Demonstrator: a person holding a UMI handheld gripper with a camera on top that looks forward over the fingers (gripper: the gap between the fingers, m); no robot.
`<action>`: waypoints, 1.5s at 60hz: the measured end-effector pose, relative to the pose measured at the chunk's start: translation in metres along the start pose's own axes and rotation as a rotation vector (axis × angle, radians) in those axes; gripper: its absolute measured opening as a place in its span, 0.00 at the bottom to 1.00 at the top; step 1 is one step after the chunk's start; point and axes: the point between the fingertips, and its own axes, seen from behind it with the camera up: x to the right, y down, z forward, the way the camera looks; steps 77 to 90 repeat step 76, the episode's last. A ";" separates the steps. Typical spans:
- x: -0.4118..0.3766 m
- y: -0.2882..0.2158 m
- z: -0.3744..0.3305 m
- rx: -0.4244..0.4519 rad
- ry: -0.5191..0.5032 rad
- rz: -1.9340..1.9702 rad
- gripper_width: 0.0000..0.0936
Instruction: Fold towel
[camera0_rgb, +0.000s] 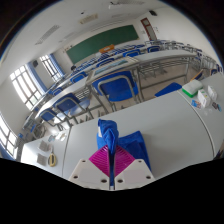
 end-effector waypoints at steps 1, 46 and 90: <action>0.011 0.003 0.003 0.000 0.008 -0.001 0.06; -0.037 0.042 -0.236 0.181 0.365 -0.332 0.91; -0.120 0.111 -0.348 0.254 0.385 -0.369 0.90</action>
